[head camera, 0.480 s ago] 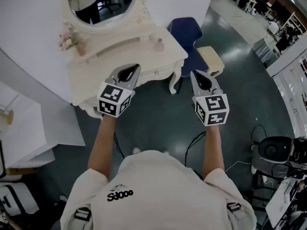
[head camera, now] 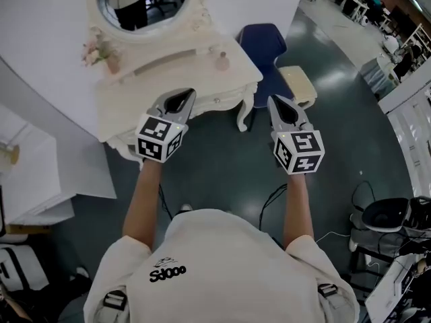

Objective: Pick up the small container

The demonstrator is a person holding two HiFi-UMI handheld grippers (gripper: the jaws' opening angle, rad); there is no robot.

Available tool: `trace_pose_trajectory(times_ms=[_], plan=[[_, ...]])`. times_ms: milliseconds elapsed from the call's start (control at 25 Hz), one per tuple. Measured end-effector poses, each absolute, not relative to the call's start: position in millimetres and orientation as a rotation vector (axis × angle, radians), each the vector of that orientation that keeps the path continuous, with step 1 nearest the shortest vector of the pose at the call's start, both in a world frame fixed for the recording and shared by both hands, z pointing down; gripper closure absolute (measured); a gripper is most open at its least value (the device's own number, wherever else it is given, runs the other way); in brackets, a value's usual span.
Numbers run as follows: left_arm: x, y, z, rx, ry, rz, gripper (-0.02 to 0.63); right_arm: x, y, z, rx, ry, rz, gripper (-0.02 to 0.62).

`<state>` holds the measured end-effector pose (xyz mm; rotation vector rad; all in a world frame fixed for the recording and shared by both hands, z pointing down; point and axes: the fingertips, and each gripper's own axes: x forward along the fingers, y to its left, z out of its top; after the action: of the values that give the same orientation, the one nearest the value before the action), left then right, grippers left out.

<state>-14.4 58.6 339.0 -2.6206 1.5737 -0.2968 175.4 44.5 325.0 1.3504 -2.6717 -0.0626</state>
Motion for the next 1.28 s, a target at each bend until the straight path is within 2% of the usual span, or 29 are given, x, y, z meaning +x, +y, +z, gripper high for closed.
trace_pose_trajectory(times_ms=[400, 760, 1000, 1280], plan=[[20, 50, 350, -2.602, 1.621, -0.283, 0.588, 204, 24, 333, 1.265, -2.737, -0.062, 0.594], [3, -17, 359, -2.612, 1.594, -0.310, 0.588, 199, -34, 341, 1.333, -2.706, -0.033, 0.594], [-22, -95, 357, -2.616, 1.553, -0.314, 0.588, 165, -96, 351, 1.267, -2.632, -0.134, 0.595], [-63, -187, 351, -2.613, 1.532, -0.364, 0.588, 120, -168, 347, 1.274, -2.644, -0.034, 0.595]])
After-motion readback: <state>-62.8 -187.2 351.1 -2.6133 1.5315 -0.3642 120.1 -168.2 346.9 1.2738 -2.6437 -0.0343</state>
